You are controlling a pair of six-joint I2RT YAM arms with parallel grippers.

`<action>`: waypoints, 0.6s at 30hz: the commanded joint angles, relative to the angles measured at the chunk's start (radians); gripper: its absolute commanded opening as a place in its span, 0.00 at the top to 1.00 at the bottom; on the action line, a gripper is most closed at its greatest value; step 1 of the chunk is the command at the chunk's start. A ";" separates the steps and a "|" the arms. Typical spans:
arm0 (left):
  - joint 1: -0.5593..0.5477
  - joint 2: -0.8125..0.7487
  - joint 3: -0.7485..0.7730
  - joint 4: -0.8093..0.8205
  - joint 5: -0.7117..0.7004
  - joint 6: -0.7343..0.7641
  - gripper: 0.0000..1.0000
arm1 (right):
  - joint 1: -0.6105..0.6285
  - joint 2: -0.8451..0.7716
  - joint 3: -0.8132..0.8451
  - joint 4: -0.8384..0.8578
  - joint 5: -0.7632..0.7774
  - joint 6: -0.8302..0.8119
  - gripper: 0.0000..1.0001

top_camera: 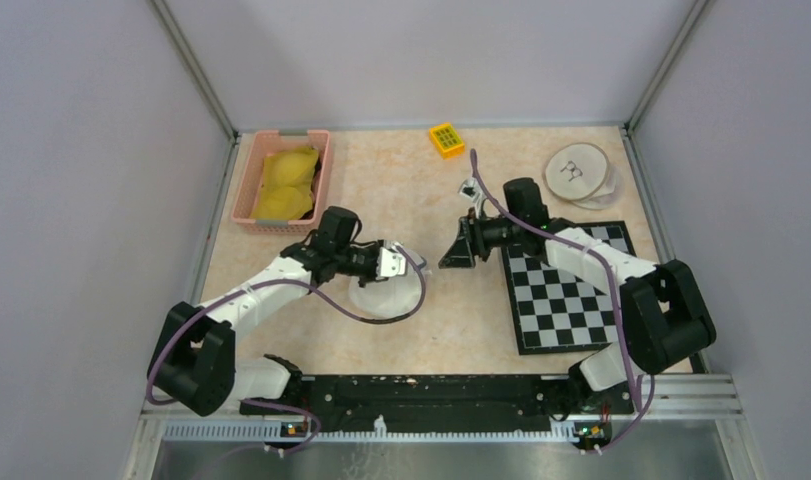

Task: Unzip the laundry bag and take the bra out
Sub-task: Unzip the laundry bag at the center of the board.

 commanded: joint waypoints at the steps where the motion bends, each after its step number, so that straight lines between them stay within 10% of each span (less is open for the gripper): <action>1: 0.011 0.003 0.027 -0.015 0.035 -0.015 1.00 | -0.069 -0.039 0.069 -0.058 -0.010 -0.043 0.44; 18: 0.026 0.031 0.037 0.008 0.041 -0.047 1.00 | -0.093 -0.090 -0.007 0.264 -0.219 0.370 0.45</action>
